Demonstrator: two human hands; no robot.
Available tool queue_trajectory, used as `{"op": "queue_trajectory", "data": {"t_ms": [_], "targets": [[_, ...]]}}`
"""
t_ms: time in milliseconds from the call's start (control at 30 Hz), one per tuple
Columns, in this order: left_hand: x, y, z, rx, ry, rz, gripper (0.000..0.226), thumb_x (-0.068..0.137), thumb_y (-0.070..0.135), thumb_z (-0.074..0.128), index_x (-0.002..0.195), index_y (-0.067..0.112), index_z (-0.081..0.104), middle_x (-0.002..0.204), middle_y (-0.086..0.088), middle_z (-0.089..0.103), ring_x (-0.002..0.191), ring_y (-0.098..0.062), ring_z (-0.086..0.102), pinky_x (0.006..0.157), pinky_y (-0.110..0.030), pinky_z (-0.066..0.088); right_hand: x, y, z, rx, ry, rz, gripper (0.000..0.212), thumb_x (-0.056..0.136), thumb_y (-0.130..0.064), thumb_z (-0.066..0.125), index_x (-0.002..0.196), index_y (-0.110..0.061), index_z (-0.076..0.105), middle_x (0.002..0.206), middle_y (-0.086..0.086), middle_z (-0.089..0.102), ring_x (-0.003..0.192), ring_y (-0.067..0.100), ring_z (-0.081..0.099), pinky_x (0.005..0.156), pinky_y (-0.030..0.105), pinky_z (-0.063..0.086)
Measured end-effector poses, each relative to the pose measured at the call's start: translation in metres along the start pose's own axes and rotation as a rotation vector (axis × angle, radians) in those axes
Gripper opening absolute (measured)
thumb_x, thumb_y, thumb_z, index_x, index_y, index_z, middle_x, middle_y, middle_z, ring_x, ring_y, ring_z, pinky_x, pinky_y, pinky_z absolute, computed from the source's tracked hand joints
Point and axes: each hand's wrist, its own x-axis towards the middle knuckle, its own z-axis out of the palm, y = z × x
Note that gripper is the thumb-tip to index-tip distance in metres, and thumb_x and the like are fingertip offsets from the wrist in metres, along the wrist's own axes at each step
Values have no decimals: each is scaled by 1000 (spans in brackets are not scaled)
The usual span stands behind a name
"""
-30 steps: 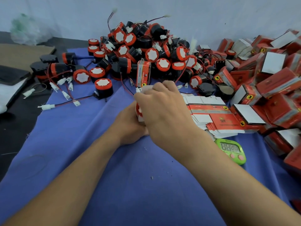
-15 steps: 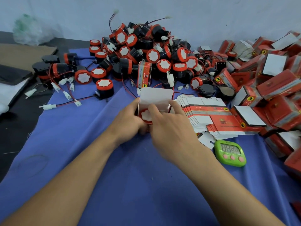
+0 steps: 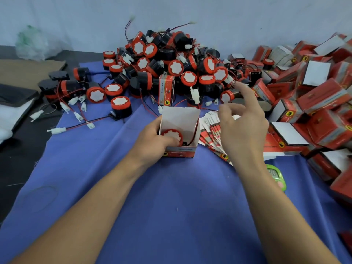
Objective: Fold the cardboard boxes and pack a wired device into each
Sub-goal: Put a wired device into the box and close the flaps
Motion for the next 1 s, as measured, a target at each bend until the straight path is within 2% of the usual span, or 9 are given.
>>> {"op": "queue_trajectory", "data": {"t_ms": [133, 233, 300, 433, 633, 767, 833, 900, 1000], "targets": [[0, 3, 1, 9, 17, 8, 45, 85, 2, 72, 102, 43, 69, 98, 18, 77, 89, -1, 72, 77, -27, 53, 13, -18, 4, -178, -272, -90, 66, 88, -50, 68, 148, -39, 44, 67, -8, 60, 87, 21, 61, 100, 50, 45], [0, 2, 1, 37, 18, -8, 43, 87, 7, 73, 106, 45, 67, 100, 19, 76, 91, -2, 71, 78, -27, 53, 21, -35, 13, -243, -351, -104, 36, 89, -53, 68, 120, -36, 66, 65, -9, 57, 77, 19, 59, 80, 40, 49], [0, 1, 1, 35, 31, -10, 42, 86, 8, 74, 104, 45, 68, 100, 19, 77, 92, -5, 72, 80, -30, 55, 24, -41, 15, -263, -379, -126, 14, 95, -42, 65, 96, -29, 72, 66, -9, 59, 65, 12, 55, 62, 30, 40], [0, 3, 1, 13, 44, -21, 37, 75, 14, 78, 98, 42, 70, 96, 15, 78, 91, -8, 73, 83, -34, 58, 16, -48, 9, -269, -376, -138, 25, 97, -26, 60, 74, -19, 68, 60, -3, 62, 56, 16, 53, 47, 29, 37], [1, 1, 2, 42, 64, -51, 27, 86, 2, 73, 96, 27, 71, 90, 5, 77, 89, -15, 71, 80, -33, 57, -3, -48, -10, -208, -691, -22, 30, 96, -12, 51, 77, -24, 70, 65, -5, 71, 53, 9, 58, 48, 25, 46], [1, 1, 4, 69, 69, -56, 20, 88, 12, 72, 99, 28, 69, 94, 5, 75, 97, -20, 70, 85, -40, 55, -7, -40, -20, -104, -558, 19, 23, 96, -6, 50, 88, -24, 61, 65, -6, 72, 52, 7, 62, 47, 20, 44], [0, 1, 6, 88, 78, -49, 22, 86, 19, 73, 103, 31, 67, 97, 8, 74, 100, -19, 68, 88, -41, 54, -9, -38, -25, -81, -505, 26, 18, 96, -7, 52, 90, -25, 54, 68, -4, 74, 56, 13, 65, 51, 28, 48], [0, -1, 7, 105, 92, -57, 28, 88, 23, 74, 112, 34, 63, 103, 8, 74, 103, -18, 68, 90, -40, 55, -12, -38, -26, -44, -558, 54, 16, 95, -7, 56, 88, -21, 58, 66, 2, 73, 55, 20, 64, 51, 41, 49], [0, -1, 10, 121, 122, -42, 26, 93, 34, 67, 117, 36, 58, 98, 11, 73, 100, -16, 67, 86, -38, 53, -15, -37, -30, -72, -687, 66, 13, 91, -10, 68, 81, -18, 68, 59, 3, 71, 47, 11, 55, 46, 29, 41]]}}
